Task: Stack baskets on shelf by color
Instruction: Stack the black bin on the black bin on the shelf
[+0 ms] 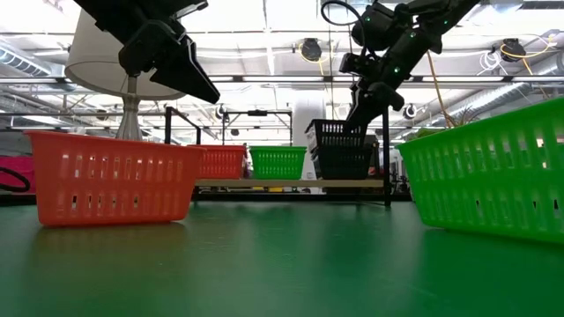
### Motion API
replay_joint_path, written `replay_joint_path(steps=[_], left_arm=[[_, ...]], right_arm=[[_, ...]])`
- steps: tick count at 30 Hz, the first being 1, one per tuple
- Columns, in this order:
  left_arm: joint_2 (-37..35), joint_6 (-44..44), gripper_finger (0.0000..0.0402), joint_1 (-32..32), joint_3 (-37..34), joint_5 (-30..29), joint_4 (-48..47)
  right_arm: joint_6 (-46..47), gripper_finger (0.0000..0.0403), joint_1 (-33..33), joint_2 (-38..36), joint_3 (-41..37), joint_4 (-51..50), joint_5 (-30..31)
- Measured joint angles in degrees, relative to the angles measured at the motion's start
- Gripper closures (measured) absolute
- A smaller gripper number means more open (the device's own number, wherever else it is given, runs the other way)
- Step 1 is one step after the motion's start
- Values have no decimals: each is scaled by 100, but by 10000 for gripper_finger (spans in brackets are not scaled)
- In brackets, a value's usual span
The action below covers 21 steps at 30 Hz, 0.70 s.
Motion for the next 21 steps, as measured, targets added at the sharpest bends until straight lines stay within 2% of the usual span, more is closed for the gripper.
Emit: replay_joint_path(steps=[2, 9, 21], left_arm=[[0, 0, 250, 0, 0, 1, 0], [0, 37, 250, 0, 0, -1, 0], [0, 37, 250, 11, 0, 0, -2]], right_arm=[[41, 378, 17, -2, -2, 26, 45], [230, 371, 293, -38, -7, 137, 903], [0, 371, 304, -48, -13, 198, 924]])
